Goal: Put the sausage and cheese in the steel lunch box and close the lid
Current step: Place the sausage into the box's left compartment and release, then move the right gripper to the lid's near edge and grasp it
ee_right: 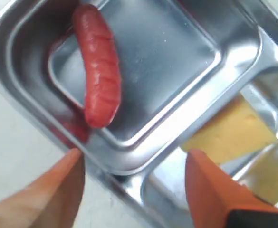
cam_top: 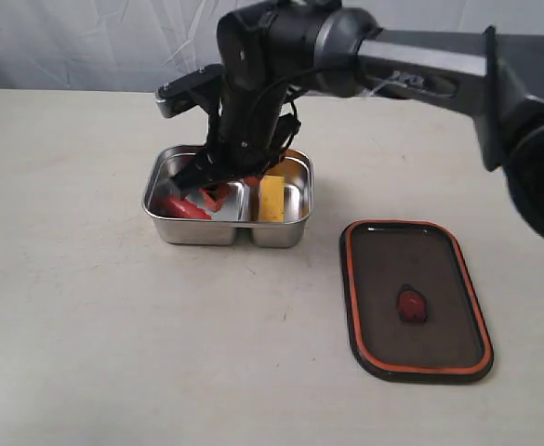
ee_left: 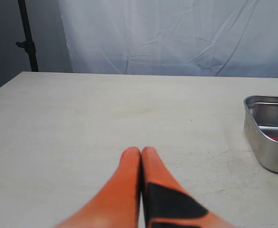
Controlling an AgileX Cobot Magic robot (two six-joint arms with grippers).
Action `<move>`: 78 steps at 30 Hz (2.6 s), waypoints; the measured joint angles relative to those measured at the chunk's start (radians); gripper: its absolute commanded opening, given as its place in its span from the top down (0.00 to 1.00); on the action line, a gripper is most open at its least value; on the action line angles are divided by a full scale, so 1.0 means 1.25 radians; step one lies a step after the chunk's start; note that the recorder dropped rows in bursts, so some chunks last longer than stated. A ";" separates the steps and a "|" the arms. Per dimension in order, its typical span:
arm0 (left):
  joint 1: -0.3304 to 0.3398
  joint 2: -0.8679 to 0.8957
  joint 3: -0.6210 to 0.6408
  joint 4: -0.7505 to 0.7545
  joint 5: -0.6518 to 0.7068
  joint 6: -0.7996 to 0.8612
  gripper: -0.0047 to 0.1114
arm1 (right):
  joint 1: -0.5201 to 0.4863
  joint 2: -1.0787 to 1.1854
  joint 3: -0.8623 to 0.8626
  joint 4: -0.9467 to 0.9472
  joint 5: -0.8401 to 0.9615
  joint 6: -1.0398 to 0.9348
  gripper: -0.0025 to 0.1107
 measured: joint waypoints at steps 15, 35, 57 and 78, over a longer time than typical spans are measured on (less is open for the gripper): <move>0.000 0.000 0.000 0.000 0.000 0.000 0.96 | 0.000 -0.604 0.731 -0.229 0.012 -0.042 0.68; 0.000 0.000 0.000 0.000 0.000 0.000 0.96 | 0.000 -0.424 0.920 -0.099 -0.367 0.108 0.50; 0.000 0.000 0.000 0.000 0.000 0.000 0.96 | 0.000 -0.358 0.905 -0.026 -0.429 0.137 0.80; 0.000 0.000 0.000 0.000 0.000 0.000 0.96 | 0.000 -0.433 0.916 0.058 -0.311 0.151 0.98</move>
